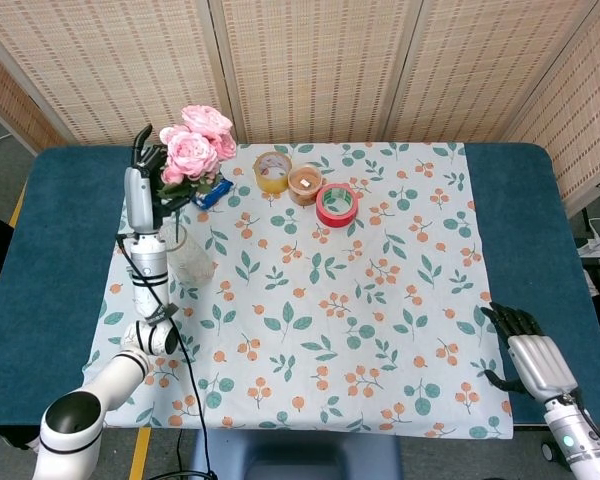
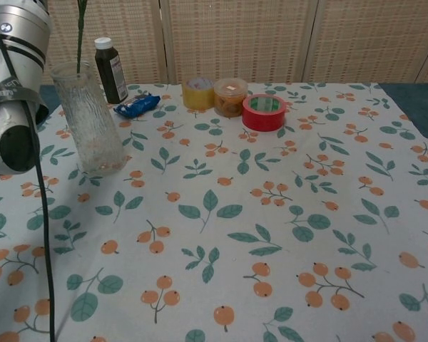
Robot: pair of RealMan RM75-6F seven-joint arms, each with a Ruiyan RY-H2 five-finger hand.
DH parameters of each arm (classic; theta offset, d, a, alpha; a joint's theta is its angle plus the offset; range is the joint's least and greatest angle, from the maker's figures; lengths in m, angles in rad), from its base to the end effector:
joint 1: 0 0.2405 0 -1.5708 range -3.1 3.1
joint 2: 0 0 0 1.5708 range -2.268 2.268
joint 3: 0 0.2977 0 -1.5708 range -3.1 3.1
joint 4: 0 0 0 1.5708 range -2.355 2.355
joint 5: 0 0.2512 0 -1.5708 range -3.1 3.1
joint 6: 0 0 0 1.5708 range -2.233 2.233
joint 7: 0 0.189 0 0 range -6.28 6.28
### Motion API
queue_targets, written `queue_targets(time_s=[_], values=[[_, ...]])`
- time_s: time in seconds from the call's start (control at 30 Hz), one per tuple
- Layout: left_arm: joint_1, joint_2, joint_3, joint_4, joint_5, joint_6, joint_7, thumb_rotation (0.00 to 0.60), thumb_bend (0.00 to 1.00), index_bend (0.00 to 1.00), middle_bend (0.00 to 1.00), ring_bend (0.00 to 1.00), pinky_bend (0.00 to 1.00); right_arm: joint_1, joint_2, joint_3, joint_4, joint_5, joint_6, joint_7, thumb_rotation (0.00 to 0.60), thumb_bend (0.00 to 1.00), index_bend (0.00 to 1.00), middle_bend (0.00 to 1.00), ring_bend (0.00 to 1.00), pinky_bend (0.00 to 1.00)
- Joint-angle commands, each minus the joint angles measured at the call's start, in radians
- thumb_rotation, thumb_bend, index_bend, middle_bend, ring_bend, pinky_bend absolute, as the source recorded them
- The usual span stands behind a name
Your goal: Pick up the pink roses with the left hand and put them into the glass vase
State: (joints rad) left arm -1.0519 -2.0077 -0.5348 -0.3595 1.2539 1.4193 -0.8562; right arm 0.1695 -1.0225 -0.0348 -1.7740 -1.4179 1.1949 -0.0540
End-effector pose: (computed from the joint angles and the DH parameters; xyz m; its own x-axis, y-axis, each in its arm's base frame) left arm -0.1196 0.5626 0.0428 -0.5150 -0.2979 0.8038 0.7858 -0.5388 0.3038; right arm -0.3577 -0.2261 0.0981 0.3683 -0.3447 0.8634 -0.9223 -0.0182 0.3861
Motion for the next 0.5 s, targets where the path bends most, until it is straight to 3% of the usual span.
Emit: queue_targets(time_s=[0.03,0.5], values=[[0.003,-0.01,0.015,0.021,-0.001,-0.008,-0.018,0.6,0.42,0.66,0.67,0.42,0.11,-0.002,0.004,-0.003,-0.002,-0.007,0.003,0.006,0.6,0.19,0.0,0.0,0.0,0.0],[0.086,-0.046,0.059,0.051,-0.024,-0.052,-0.079,0.6,0.41,0.64,0.65,0.41,0.11,-0.002,0.037,-0.021,-0.011,-0.064,0.004,0.083,0.6,0.19,0.0,0.0,0.0,0.0]])
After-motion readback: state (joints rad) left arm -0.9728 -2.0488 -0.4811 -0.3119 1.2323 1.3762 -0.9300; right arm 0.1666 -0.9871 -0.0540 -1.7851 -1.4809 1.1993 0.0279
